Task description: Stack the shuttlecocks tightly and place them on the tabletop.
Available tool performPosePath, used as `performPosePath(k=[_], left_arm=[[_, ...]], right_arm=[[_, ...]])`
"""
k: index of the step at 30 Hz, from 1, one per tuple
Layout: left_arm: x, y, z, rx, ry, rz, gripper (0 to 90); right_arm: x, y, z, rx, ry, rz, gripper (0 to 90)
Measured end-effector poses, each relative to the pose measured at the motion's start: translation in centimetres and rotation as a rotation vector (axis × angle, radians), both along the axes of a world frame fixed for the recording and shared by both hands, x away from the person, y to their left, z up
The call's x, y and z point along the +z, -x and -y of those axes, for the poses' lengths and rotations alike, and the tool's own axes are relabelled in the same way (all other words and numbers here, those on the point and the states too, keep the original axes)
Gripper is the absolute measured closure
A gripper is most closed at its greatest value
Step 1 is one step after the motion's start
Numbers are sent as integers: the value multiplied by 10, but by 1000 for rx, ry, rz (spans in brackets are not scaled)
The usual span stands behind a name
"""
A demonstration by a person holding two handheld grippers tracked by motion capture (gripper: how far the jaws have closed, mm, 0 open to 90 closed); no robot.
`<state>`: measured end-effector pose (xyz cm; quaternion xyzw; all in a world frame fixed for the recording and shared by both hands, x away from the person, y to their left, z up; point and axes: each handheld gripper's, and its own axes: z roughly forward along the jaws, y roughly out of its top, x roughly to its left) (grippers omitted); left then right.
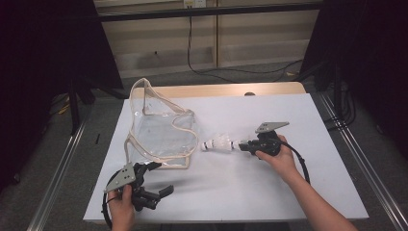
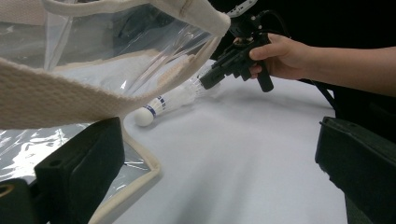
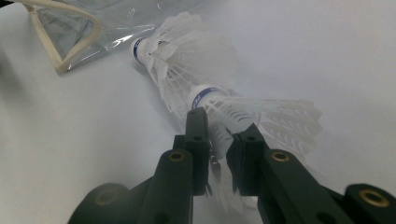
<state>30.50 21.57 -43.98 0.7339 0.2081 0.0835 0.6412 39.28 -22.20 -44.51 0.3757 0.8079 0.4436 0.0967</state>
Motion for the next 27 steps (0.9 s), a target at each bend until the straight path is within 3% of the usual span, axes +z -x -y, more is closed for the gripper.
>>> performPosePath(k=[15,27], left_arm=[[0,0,0,1,-1,-1,16],[0,0,0,0,-1,-1,16]], right_arm=[[0,3,5,0,14,-7,753],[-6,1,1,22,44,-28,847]])
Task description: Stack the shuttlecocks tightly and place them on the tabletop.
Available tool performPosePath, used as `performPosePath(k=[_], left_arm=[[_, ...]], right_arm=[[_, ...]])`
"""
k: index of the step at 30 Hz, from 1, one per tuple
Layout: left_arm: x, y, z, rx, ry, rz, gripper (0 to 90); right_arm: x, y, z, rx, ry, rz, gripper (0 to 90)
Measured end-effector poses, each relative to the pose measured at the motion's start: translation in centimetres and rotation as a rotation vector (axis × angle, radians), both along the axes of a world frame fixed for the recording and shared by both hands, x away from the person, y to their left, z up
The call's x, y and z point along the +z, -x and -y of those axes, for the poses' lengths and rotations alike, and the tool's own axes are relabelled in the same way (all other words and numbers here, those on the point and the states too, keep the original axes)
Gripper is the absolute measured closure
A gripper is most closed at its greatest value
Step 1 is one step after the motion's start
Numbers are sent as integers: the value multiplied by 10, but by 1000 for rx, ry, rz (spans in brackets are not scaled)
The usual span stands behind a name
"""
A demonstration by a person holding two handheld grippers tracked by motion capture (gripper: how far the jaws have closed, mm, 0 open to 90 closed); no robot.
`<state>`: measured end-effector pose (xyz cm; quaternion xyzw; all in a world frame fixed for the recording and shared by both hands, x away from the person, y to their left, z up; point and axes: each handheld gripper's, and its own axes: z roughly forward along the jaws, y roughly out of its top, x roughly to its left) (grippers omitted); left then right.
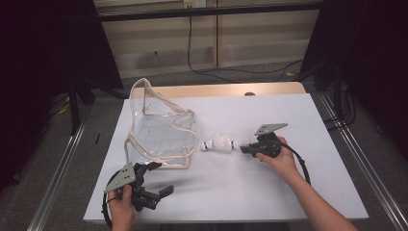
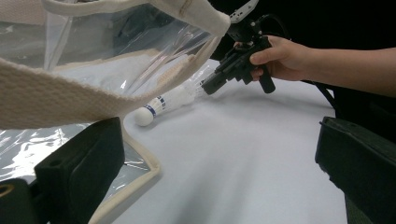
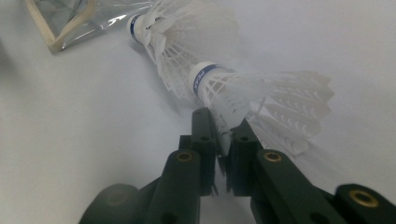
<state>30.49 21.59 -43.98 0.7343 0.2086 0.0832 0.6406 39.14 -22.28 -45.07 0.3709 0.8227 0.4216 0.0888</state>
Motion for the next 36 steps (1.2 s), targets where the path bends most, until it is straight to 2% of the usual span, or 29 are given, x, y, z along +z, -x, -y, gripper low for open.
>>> performPosePath(k=[5,21,36], left_arm=[[0,0,0,1,0,1,16],[0,0,1,-1,0,1,16],[0,0,1,-4,-1,0,16]], right_arm=[[0,0,0,4,-3,1,896],[8,0,2,27,-67,27,900],[10,-2,-7,54,-64,36,900]])
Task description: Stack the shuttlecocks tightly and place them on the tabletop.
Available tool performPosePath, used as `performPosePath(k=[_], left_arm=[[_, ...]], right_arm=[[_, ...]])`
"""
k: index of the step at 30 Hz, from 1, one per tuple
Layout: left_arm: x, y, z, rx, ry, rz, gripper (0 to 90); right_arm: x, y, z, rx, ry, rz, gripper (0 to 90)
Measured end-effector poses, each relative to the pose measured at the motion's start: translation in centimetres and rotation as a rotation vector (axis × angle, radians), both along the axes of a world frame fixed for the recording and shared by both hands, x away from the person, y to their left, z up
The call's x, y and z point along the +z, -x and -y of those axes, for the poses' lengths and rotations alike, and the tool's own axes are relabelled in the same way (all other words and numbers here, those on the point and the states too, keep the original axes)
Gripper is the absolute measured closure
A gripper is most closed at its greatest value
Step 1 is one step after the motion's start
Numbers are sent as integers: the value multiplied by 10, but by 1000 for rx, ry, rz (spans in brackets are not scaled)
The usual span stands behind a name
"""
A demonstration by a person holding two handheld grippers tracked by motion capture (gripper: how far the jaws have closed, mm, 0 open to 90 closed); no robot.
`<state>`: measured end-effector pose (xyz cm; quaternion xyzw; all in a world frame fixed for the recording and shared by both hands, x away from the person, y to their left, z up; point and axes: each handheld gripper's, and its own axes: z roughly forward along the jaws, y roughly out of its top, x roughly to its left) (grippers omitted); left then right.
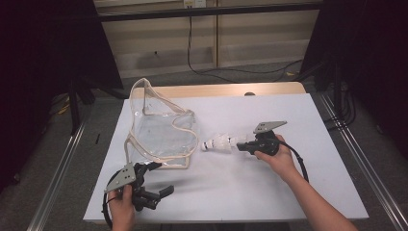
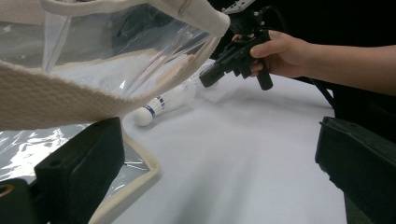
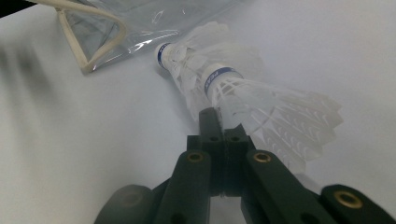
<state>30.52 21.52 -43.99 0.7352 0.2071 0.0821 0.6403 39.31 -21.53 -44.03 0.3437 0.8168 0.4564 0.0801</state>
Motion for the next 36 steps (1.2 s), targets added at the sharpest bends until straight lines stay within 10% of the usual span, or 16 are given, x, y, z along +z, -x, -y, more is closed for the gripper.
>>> performPosePath(k=[36], left_arm=[[0,0,0,-2,0,-2,16]], right_arm=[[1,-10,-13,34,27,1,900]])
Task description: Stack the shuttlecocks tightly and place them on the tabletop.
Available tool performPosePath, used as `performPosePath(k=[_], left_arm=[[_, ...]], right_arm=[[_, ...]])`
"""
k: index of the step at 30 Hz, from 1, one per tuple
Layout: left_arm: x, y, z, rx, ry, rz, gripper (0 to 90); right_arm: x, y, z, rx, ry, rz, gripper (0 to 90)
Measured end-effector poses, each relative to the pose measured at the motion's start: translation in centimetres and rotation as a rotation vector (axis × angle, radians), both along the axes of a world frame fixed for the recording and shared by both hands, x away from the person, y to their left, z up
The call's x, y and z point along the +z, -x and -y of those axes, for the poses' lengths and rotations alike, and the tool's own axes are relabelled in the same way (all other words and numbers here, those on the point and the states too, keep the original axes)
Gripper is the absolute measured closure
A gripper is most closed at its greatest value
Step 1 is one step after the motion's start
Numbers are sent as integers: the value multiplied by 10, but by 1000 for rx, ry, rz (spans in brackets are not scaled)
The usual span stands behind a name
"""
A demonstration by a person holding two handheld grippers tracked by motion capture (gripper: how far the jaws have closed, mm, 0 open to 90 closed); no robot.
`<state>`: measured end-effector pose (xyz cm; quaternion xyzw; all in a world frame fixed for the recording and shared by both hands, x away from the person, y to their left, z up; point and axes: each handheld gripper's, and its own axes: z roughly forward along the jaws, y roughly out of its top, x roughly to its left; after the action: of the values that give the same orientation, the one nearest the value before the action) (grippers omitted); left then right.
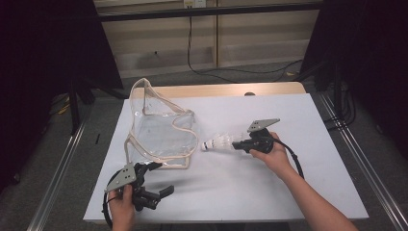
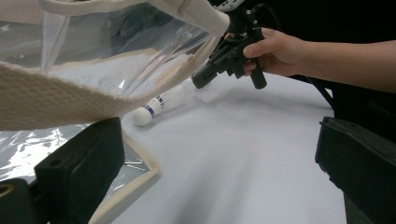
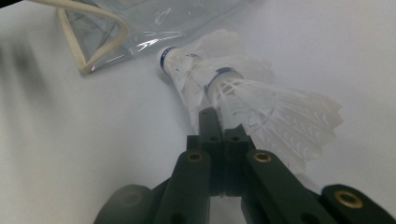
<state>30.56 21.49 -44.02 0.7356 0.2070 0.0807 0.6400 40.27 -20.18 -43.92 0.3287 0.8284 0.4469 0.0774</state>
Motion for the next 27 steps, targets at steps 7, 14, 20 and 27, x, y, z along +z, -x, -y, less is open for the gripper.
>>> performPosePath(k=[7,14,20,27], left_arm=[[0,0,-1,0,-3,3,16],[0,0,-1,0,-1,2,16],[0,0,0,0,0,0,16],[0,0,0,0,0,0,16]], right_arm=[[-2,-1,-4,5,6,-2,900],[-3,-2,-5,11,9,0,900],[-4,-2,-8,18,14,-3,900],[-4,-3,-8,21,17,-1,900]])
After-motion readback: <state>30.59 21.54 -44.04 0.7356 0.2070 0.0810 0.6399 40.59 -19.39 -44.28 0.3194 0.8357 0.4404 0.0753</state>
